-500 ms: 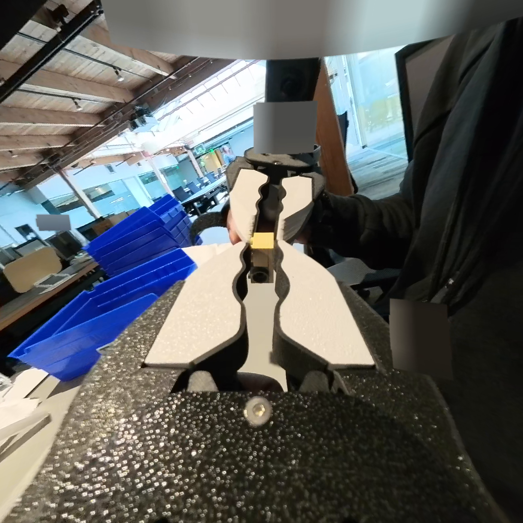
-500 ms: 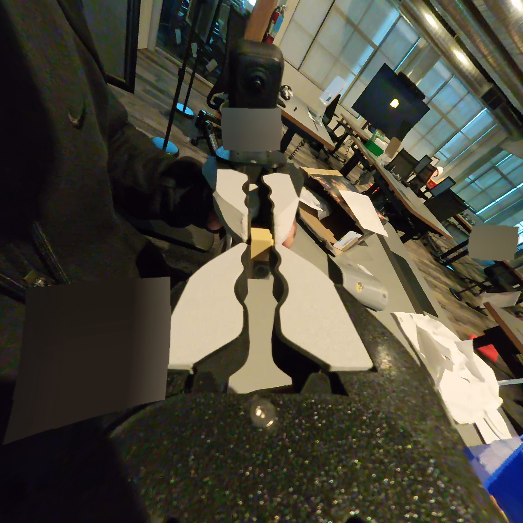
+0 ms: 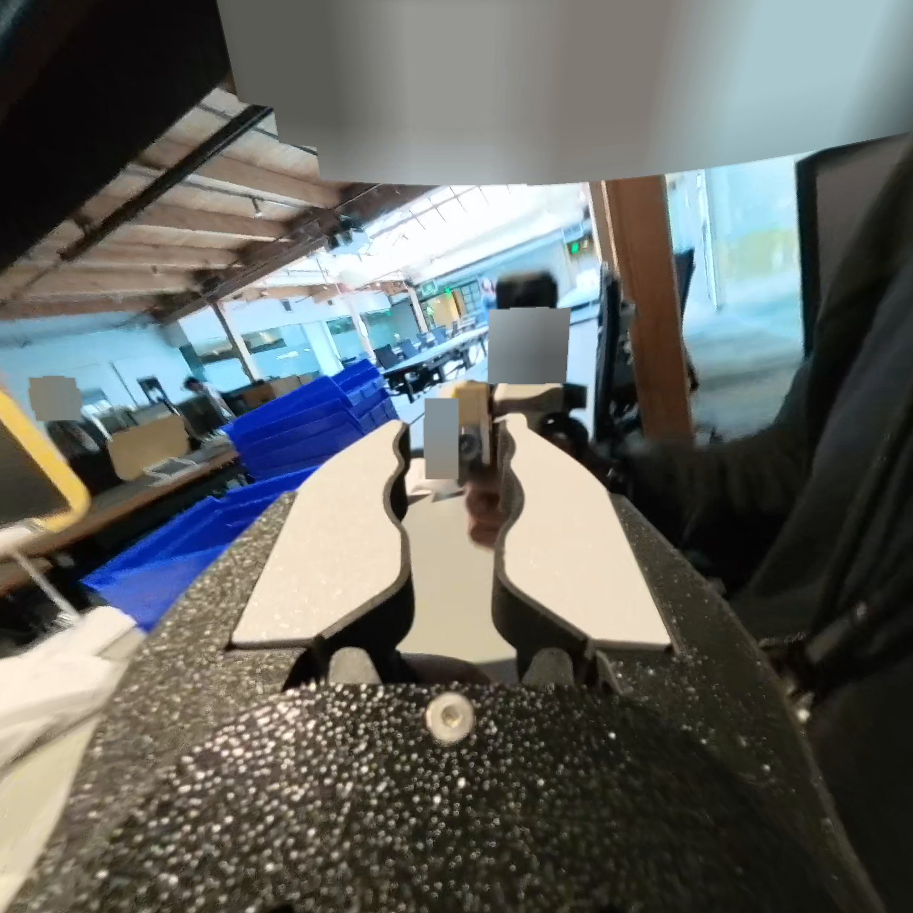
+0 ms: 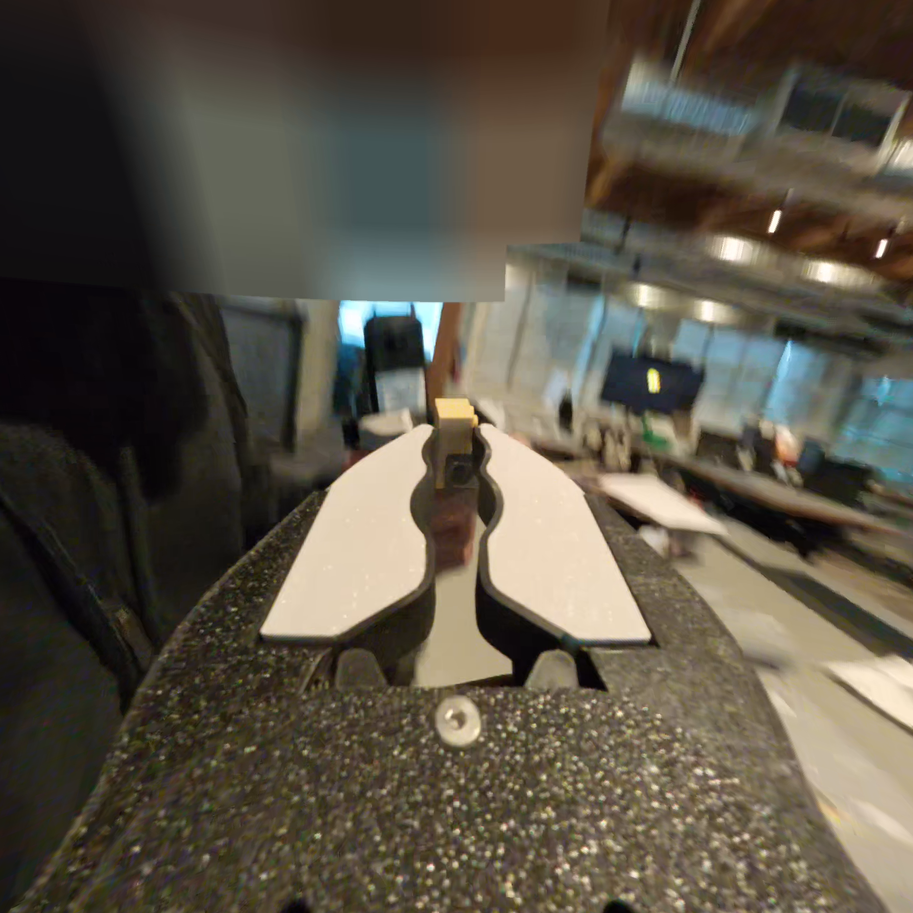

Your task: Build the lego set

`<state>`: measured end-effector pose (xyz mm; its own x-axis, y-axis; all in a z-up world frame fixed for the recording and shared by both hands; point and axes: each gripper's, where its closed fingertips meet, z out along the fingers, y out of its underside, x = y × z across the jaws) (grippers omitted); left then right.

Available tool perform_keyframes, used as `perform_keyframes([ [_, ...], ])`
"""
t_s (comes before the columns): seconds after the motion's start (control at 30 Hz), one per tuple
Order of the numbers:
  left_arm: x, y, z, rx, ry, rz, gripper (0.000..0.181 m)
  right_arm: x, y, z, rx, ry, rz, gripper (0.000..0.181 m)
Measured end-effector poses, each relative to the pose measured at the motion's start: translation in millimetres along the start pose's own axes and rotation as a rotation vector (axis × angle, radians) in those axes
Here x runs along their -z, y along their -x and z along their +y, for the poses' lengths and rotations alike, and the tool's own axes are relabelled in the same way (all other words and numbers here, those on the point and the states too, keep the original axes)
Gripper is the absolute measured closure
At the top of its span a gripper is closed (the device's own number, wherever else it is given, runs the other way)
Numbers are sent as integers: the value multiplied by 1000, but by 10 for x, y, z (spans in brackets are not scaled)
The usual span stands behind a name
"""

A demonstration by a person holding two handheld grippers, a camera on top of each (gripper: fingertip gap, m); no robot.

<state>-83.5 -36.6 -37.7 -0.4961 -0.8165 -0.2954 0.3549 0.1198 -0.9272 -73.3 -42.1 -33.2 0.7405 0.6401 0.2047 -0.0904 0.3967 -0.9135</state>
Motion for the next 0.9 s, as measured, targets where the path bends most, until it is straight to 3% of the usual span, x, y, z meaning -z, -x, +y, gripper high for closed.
perform_keyframes([
  [0.1, -81, -20, 29, 60, 4, -18, 147, 129, -57, -171, -93, -227, -24, 170],
  [0.17, -125, -25, 47, 55, 11, -36, 147, 167, -100, -206, -126, -298, -24, 170],
  [0.5, -199, -52, -36, 147, -59, -38, 148, 18, -53, -112, -170, -361, -45, 170],
  [0.63, -209, -55, -25, 141, -58, -43, 163, 11, -50, -79, -195, -380, -62, 170],
  [0.77, -193, -25, 1, 78, -10, -56, 163, 3, -59, -35, -156, -272, -41, 168],
  [0.9, -134, -16, 72, -130, 175, -64, 163, 90, -89, 54, 70, 72, 13, 154],
])
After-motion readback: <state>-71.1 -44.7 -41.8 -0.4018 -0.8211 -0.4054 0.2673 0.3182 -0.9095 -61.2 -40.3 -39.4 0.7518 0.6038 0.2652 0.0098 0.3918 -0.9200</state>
